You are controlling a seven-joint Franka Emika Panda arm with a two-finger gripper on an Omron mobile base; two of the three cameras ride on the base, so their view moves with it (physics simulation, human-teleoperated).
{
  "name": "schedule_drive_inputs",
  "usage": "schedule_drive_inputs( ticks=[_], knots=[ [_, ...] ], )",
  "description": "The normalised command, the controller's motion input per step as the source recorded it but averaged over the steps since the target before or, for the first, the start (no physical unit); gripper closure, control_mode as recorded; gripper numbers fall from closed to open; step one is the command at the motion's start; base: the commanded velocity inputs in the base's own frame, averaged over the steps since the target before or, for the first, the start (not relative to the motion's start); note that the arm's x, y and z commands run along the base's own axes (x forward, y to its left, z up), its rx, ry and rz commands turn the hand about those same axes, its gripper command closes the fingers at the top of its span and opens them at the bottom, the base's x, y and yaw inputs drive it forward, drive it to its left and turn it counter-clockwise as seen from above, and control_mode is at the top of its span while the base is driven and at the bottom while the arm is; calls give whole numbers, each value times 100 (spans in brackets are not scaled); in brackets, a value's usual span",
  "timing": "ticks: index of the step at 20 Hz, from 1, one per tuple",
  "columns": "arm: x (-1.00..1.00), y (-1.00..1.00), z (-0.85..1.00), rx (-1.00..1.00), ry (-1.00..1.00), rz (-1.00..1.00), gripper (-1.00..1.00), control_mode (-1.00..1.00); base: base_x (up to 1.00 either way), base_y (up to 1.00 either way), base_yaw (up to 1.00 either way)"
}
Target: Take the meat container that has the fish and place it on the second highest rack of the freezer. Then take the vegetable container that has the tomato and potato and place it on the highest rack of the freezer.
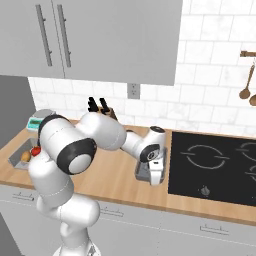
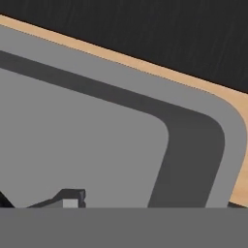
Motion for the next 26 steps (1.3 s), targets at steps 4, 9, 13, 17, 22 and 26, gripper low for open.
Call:
schedule_drive_inputs(
  ticks=[4, 9, 13, 17, 22, 26],
  knots=[
    [-1, 0, 0, 0, 0, 0, 100, -100, 0, 0, 0],
    [-30, 0, 0, 0, -3, 0, 100, -100, 0, 0, 0],
    [-64, 0, 14, 4, -3, -5, 100, -100, 0, 0, 0],
    [-89, 18, 78, 8, -15, -13, 100, -100, 0, 0, 0],
    [-82, 56, 100, 3, -34, -8, 100, -100, 0, 0, 0],
    [-75, 92, 100, 0, -33, -3, 100, -100, 0, 0, 0]
  ],
)
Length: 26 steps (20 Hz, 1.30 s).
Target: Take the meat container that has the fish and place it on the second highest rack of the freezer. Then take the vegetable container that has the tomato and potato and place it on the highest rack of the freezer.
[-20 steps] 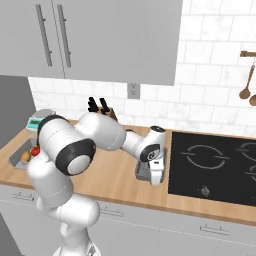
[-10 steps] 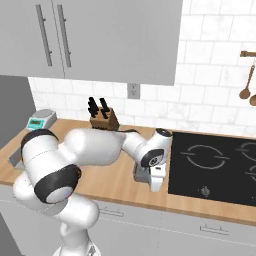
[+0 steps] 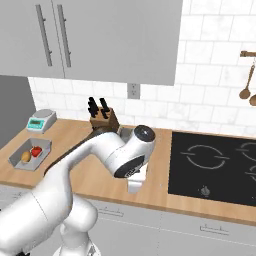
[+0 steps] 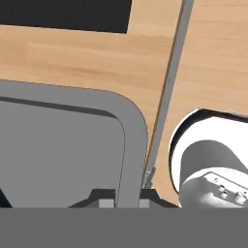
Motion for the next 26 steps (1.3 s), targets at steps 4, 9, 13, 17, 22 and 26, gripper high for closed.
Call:
schedule_drive_inputs(
  ticks=[4, 9, 13, 17, 22, 26],
  knots=[
    [-65, 100, 91, 0, -13, -1, 100, -100, 0, 0, 0],
    [-47, 100, 62, 1, 6, 1, 100, -100, 0, 0, 0],
    [-29, 47, 0, -1, 0, 12, 100, 100, -48, 49, 20],
    [0, 0, 0, 0, 0, 0, 100, 100, -100, 82, 55],
    [0, 0, 0, 0, 0, 0, 100, 100, -100, 79, 57],
    [0, 0, 0, 0, 0, 0, 100, 100, -100, 91, 53]
  ],
)
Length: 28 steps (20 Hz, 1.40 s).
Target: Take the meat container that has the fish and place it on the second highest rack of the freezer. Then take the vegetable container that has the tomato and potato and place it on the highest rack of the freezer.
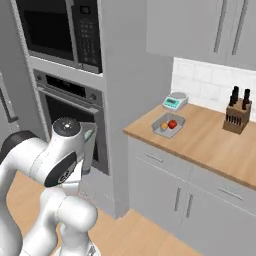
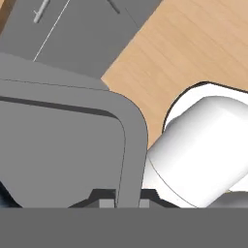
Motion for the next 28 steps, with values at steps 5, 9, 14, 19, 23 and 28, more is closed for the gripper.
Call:
schedule_drive_inputs(
  ticks=[5, 9, 14, 19, 23, 28],
  knots=[
    [0, 0, 0, 0, 0, 0, 100, 100, -43, 100, 42],
    [0, 0, 0, 0, 0, 0, 100, 100, 51, 100, 22],
    [0, 0, 0, 0, 0, 0, 100, 100, 96, 97, 16],
    [0, 0, 0, 0, 0, 0, 100, 100, 52, 79, 49],
    [0, 0, 0, 0, 0, 0, 100, 100, 88, 98, 36],
    [0, 0, 0, 0, 0, 0, 100, 100, 100, 100, 9]
  ],
)
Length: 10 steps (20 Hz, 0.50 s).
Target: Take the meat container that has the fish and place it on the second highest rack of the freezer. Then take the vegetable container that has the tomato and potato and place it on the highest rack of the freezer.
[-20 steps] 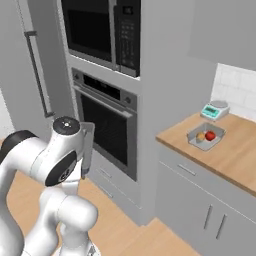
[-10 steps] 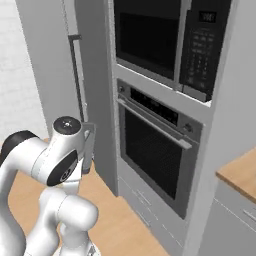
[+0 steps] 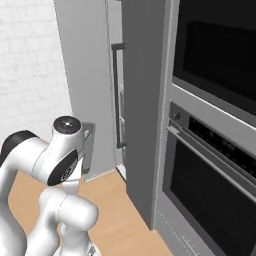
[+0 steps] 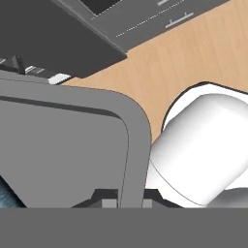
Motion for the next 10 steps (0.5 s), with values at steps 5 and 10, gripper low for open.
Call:
schedule_drive_inputs(
  ticks=[5, 10],
  knots=[
    [0, 0, 0, 0, 0, 0, 100, 100, 100, 100, -1],
    [0, 0, 0, 0, 0, 0, 100, 100, 100, 100, -29]
  ],
)
